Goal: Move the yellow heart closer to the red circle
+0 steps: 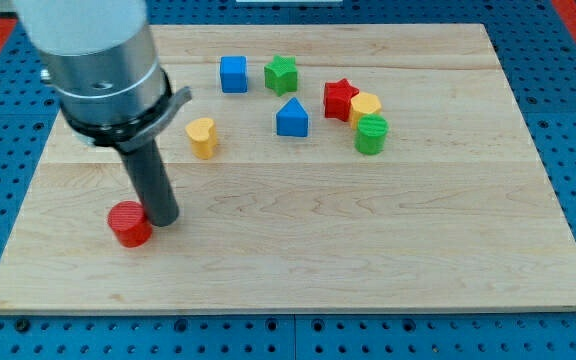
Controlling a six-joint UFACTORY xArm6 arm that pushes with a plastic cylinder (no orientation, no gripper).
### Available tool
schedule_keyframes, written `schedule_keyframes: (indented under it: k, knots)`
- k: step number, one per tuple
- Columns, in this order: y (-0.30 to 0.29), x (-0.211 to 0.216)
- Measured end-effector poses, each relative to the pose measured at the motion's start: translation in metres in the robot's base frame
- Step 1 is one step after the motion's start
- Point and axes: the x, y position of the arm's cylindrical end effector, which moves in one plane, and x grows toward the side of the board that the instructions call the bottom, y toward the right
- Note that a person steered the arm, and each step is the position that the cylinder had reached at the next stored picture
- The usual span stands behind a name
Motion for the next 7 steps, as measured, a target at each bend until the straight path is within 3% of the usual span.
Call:
schedule_keyframes:
  k: [2, 3, 5, 7]
  knots:
    - [-0.052, 0.007]
    - [-0.042, -0.004]
    - [0.055, -0.038]
    - [0.08, -0.097]
